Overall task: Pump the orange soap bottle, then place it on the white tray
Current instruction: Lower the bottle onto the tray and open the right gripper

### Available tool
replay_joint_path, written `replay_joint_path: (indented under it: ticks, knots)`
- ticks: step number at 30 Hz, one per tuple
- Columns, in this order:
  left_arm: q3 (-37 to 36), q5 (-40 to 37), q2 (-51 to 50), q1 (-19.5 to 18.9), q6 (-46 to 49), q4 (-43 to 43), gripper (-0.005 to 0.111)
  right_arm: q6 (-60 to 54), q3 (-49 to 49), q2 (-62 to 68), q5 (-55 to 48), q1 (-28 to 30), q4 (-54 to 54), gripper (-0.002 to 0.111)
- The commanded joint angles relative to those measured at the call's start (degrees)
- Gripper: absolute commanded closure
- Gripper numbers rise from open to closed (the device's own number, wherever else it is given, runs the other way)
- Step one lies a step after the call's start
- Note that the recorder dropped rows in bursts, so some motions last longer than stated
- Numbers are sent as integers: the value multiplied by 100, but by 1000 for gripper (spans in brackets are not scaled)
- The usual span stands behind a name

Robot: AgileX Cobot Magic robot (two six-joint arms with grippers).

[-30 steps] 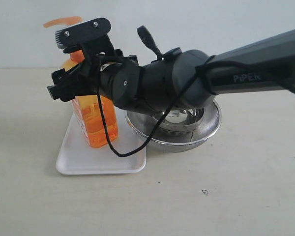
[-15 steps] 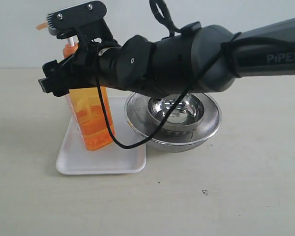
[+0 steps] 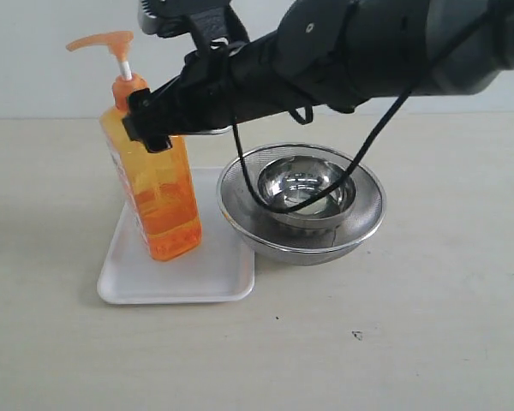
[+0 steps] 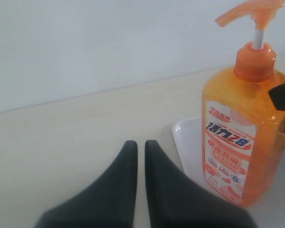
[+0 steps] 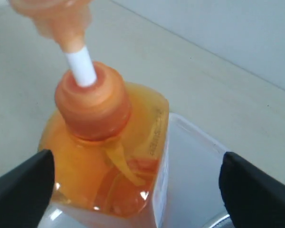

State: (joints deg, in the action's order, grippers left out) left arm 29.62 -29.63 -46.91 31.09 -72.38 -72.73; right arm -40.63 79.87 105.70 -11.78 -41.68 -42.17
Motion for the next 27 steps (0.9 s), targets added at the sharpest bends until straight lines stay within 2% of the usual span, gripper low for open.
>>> replay_joint_path:
  ticks: [1, 5, 13, 23, 25, 27]
  knots:
    - [-14, -66, 46, -20, 8, -30, 102, 26, 5, -312, -614, 241, 82, 24]
    - [-14, -35, 46, -20, 8, -30, 102, 24, 5, -611, -963, 348, 140, 24]
    - [-14, 456, 11, -20, -6, 122, 102, 279, 5, -934, -2046, 348, 1689, 24]
    - [-14, 440, 11, -20, -6, 134, 102, 436, 5, -912, -2149, 348, 2282, 25]
    - [-14, 470, 11, -20, -6, 134, 102, 436, 5, -912, -2149, 348, 2282, 32]
    - [-14, 596, 11, -20, -6, 134, 102, 436, 5, -912, -2149, 348, 2282, 48]
